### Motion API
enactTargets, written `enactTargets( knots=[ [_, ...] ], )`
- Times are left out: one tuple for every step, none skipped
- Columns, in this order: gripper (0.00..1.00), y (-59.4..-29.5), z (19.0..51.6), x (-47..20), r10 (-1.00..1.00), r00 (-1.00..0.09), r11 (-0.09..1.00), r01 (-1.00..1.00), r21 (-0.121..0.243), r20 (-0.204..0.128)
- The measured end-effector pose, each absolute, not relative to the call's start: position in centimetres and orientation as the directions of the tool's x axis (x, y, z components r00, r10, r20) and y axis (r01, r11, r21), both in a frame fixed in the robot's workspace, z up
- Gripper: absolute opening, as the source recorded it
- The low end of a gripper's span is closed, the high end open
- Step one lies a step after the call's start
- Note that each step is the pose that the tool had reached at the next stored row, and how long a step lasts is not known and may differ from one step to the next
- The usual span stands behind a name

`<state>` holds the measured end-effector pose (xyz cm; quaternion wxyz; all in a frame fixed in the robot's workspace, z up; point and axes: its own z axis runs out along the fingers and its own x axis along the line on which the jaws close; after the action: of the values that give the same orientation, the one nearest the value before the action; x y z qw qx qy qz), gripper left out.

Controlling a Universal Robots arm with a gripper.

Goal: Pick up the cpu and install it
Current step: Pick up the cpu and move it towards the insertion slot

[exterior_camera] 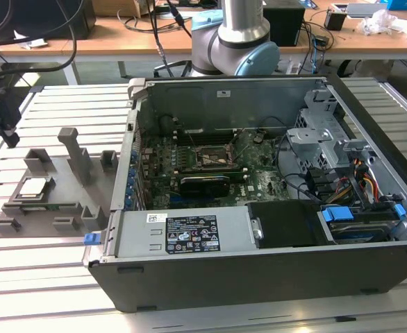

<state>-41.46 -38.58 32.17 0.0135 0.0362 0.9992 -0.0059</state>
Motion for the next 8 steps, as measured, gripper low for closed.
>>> enactTargets(
  knots=[
    [0.66, -38.58, 32.15, -41.46, 0.072, -0.997, 0.997, 0.073, -0.011, -0.027],
    [0.66, -38.58, 32.09, -41.46, 0.072, -0.997, 0.997, 0.073, -0.011, -0.027],
    [0.66, -38.58, 32.02, -41.46, 0.072, -0.997, 0.997, 0.073, -0.011, -0.027],
    [0.66, -38.58, 31.98, -41.46, 0.072, -0.997, 0.997, 0.073, -0.011, -0.027],
    [0.66, -38.58, 31.94, -41.46, 0.072, -0.997, 0.997, 0.073, -0.011, -0.027],
    [0.66, -38.58, 31.92, -41.46, 0.072, -0.997, 0.997, 0.073, -0.011, -0.027],
    [0.66, -38.58, 31.89, -41.46, 0.072, -0.997, 0.997, 0.073, -0.011, -0.027],
    [0.66, -38.58, 31.87, -41.46, 0.072, -0.997, 0.997, 0.073, -0.011, -0.027]
  ],
)
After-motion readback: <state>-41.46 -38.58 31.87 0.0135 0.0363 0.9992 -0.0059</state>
